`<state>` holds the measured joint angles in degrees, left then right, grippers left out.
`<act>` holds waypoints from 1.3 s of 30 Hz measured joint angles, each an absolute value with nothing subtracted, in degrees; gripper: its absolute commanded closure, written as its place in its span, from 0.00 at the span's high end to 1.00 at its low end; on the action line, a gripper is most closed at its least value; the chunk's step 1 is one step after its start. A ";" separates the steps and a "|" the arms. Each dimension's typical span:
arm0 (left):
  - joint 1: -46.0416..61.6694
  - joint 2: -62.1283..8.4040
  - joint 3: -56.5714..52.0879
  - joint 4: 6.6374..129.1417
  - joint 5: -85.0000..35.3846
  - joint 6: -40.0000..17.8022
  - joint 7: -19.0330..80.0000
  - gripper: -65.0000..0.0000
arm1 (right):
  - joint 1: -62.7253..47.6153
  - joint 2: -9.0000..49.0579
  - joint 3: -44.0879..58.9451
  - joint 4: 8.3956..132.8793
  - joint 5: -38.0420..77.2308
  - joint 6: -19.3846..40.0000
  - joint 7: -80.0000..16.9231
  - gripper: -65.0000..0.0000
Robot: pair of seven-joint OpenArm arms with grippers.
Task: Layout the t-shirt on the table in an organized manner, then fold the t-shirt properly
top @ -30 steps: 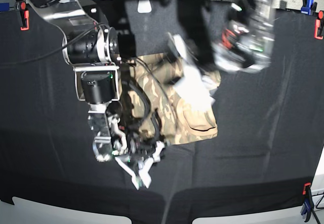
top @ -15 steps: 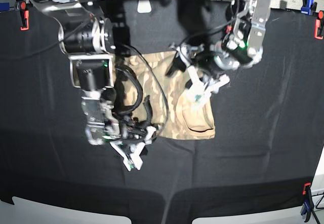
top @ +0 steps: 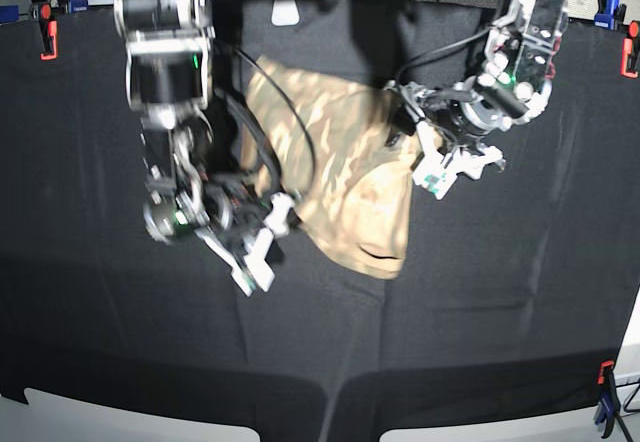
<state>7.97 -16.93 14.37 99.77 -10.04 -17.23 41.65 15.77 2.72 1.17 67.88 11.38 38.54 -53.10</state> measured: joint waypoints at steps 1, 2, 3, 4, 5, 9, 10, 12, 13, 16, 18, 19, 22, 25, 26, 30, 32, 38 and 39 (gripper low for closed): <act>8.01 -17.06 14.35 99.77 -10.02 -17.08 41.54 0.55 | 14.57 2.70 1.17 69.71 11.05 38.41 -53.78 0.33; 8.01 -17.10 14.35 99.77 -9.91 -17.04 41.54 0.55 | 13.37 2.70 1.17 71.31 10.96 38.41 -54.11 0.33; 8.01 -17.12 14.35 99.77 -9.17 -17.06 41.54 0.55 | 12.10 2.70 1.17 72.95 10.96 38.41 -54.13 0.33; 7.99 -17.10 14.35 99.77 -8.54 -17.04 41.54 0.55 | 10.83 2.72 1.17 74.48 10.94 38.41 -54.22 0.33; 8.01 -17.12 14.35 99.77 -8.36 -16.95 41.54 0.55 | 9.61 2.72 1.19 76.03 10.90 38.41 -54.46 0.33; 8.01 -17.12 14.37 99.77 -4.36 -16.97 41.50 0.55 | 4.14 2.74 1.23 82.54 10.83 38.39 -55.09 0.33; 7.97 -17.12 14.35 99.77 -3.46 -16.95 41.15 0.55 | 2.79 2.74 1.21 84.20 10.74 38.37 -55.55 0.33; 7.57 -17.10 14.35 99.77 -1.76 -16.91 40.73 0.55 | 0.05 2.72 1.21 87.61 10.66 38.39 -56.45 0.33; 7.20 -17.12 14.41 99.74 -0.45 -16.88 40.75 0.55 | -1.48 2.72 1.21 89.47 10.68 38.39 -56.95 0.33; 5.02 -17.10 14.46 99.74 2.13 -14.76 40.73 0.55 | -5.80 2.72 1.21 94.21 10.61 38.37 -57.56 0.33; 3.09 -17.12 14.31 99.74 2.04 -14.44 40.71 0.55 | -8.62 2.76 1.19 97.01 11.94 38.37 -58.35 0.33; 2.17 -17.12 14.28 99.74 2.00 -14.26 40.56 0.55 | -9.89 2.90 1.21 98.10 13.02 38.22 -58.46 0.33; 0.47 -17.12 14.31 99.74 1.30 -14.06 40.71 0.55 | -13.37 2.85 1.17 100.86 15.75 38.20 -59.66 0.33; 0.30 -17.12 14.33 99.74 1.10 -14.13 41.52 0.55 | -15.66 2.85 1.19 101.80 18.11 38.17 -59.66 0.33; 0.27 -17.12 14.31 99.74 1.13 -14.13 42.17 0.55 | -16.25 2.83 1.19 101.80 18.94 38.17 -59.61 0.33; -0.05 -17.12 14.31 99.74 1.10 -14.13 43.53 0.55 | -17.67 2.81 1.19 101.97 20.91 38.17 -59.44 0.33; -0.19 -17.12 14.31 99.74 1.13 -14.09 43.70 0.55 | -17.58 2.83 1.19 101.97 21.52 38.20 -59.70 0.33; -0.19 -17.12 14.31 99.74 1.10 -14.11 44.86 0.55 | -17.65 2.68 1.21 101.97 29.91 38.20 -63.05 0.33; -0.19 -17.12 14.31 99.74 1.13 -14.11 45.04 0.55 | -17.63 2.68 1.21 101.97 30.17 38.20 -63.13 0.33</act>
<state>-0.19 -17.12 14.31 99.74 1.13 -14.11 45.04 -17.63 2.68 1.21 101.97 30.17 38.19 -63.13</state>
